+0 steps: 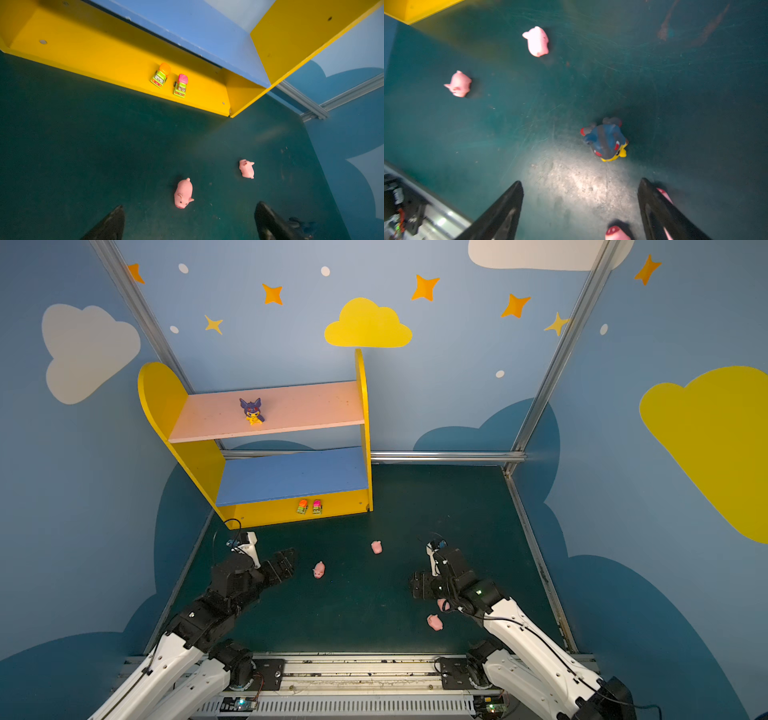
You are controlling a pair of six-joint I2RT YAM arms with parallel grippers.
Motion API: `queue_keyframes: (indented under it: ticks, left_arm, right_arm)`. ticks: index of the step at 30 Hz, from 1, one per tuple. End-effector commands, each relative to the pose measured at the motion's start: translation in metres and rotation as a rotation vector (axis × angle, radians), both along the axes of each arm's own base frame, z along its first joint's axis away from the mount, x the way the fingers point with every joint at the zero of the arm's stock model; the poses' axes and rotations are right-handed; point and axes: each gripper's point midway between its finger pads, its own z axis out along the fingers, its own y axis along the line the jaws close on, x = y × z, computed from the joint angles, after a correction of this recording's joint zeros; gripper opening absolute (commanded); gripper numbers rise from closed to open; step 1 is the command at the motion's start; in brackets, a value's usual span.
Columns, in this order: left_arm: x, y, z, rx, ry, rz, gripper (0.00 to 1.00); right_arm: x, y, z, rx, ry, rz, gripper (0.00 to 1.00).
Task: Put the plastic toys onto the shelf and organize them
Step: 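Lower the right gripper over the blue-and-yellow figure and close it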
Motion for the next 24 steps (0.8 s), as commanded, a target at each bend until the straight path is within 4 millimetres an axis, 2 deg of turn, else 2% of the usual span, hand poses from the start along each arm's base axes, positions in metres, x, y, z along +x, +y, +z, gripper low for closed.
queue_keyframes:
  ticks: [1, 8, 12, 19, 24]
  left_arm:
    - [0.002, -0.008, -0.01, 0.012, -0.003, -0.012, 0.97]
    - [0.001, -0.028, -0.026, 0.018, 0.006, -0.095, 0.98]
    - [0.001, -0.038, -0.031, 0.026, 0.005, -0.136, 0.98]
    - [0.002, -0.051, -0.039, 0.053, 0.004, -0.185, 0.99]
    - [0.004, -0.056, -0.044, 0.075, 0.023, -0.197, 0.99]
  right_arm:
    - [0.013, 0.001, -0.003, -0.022, -0.048, -0.008, 0.84]
    - [0.028, 0.003, -0.017, -0.087, -0.051, 0.012, 0.84]
    - [0.035, 0.001, -0.023, -0.124, -0.045, 0.022, 0.81]
    - [0.04, -0.002, -0.021, -0.126, -0.043, 0.036, 0.76]
    - [0.042, 0.0, -0.022, -0.13, -0.026, 0.045, 0.63]
